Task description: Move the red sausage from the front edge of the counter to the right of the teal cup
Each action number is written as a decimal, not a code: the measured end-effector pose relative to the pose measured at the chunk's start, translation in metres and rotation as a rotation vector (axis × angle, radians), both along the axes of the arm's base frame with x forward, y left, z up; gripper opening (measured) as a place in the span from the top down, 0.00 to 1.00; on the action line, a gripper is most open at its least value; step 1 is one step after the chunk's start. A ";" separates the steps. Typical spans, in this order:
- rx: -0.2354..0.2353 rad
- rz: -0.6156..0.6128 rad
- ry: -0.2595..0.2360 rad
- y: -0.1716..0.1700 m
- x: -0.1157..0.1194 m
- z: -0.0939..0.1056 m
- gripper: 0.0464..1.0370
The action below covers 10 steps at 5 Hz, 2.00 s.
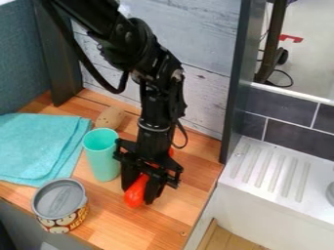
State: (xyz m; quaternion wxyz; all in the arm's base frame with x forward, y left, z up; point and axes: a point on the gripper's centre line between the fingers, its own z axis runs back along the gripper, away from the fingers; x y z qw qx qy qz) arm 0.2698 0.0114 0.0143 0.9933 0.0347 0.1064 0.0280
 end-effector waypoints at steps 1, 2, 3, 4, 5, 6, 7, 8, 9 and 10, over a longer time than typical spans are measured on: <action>0.029 0.009 0.009 0.004 0.002 0.001 0.49; 0.050 0.013 0.018 0.007 0.003 0.000 0.49; 0.055 0.022 0.018 0.008 0.003 0.001 0.45; 0.045 0.012 0.035 0.006 0.002 -0.002 0.34; 0.037 0.022 0.036 0.005 0.002 -0.002 0.07; 0.038 0.036 0.039 0.005 -0.002 -0.001 0.03; 0.050 0.044 -0.012 0.005 -0.005 0.022 0.04; 0.065 0.069 -0.072 0.005 -0.020 0.053 0.04; 0.070 0.056 -0.126 -0.001 -0.039 0.084 0.04; 0.035 0.020 -0.168 0.000 -0.052 0.107 0.04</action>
